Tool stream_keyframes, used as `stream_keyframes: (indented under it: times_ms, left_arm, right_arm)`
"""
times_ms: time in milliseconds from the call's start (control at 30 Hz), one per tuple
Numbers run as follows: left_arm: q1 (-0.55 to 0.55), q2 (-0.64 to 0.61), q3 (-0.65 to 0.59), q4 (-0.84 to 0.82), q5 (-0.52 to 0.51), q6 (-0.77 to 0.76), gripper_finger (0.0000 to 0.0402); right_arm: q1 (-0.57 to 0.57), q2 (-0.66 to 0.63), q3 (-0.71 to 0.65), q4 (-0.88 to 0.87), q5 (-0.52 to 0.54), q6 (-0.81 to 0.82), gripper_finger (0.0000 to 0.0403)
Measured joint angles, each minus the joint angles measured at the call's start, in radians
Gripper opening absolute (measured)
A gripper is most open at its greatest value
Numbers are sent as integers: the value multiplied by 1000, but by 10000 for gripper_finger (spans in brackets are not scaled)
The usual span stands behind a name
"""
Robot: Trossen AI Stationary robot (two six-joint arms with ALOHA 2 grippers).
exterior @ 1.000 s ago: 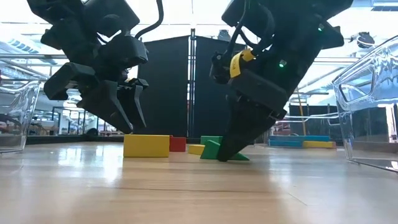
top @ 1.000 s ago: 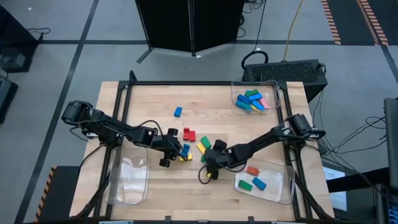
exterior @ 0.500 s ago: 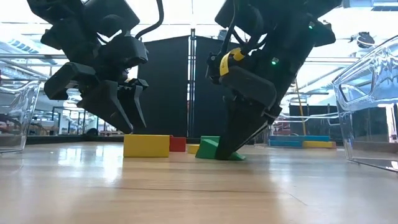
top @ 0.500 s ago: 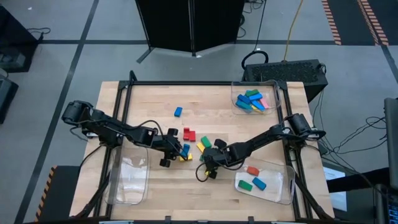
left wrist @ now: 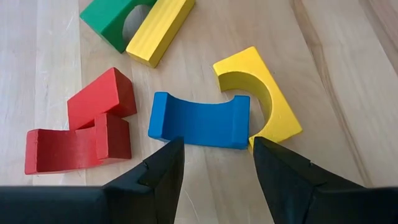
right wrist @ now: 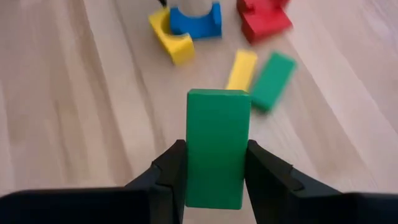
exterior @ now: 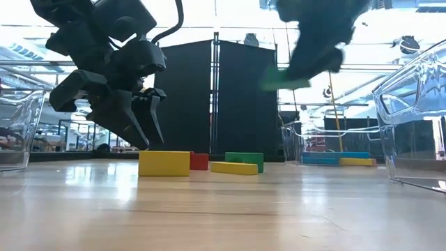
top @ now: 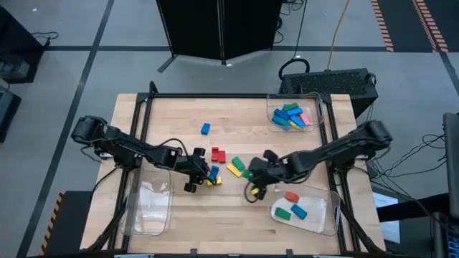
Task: Sort blocks by size
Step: Put the green triangle block into the bottom right transparent bin
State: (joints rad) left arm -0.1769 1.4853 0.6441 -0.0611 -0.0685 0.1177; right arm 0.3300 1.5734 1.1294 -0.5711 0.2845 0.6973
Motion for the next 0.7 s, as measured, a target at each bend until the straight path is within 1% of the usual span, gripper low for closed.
stream_keyframes:
  times_ms: [100,233,400,533,700]
  left_arm:
    - [0,0,0,0,0,0,194]
    - [0,0,0,1,0,0,194]
    - [0,0,0,11,0,-1,194]
    - [0,0,0,29,0,-1,194]
    - [0,0,0,32,0,0,194]
  right_arm:
    - [40,-86,0,-129,-3,89,114]
    - [111,-188,0,-293,-28,262,114]
    - [226,-256,0,-457,-28,489,116]
    - [315,-252,-36,-478,-30,611,116]
    - [405,-215,-86,-419,-52,714,117]
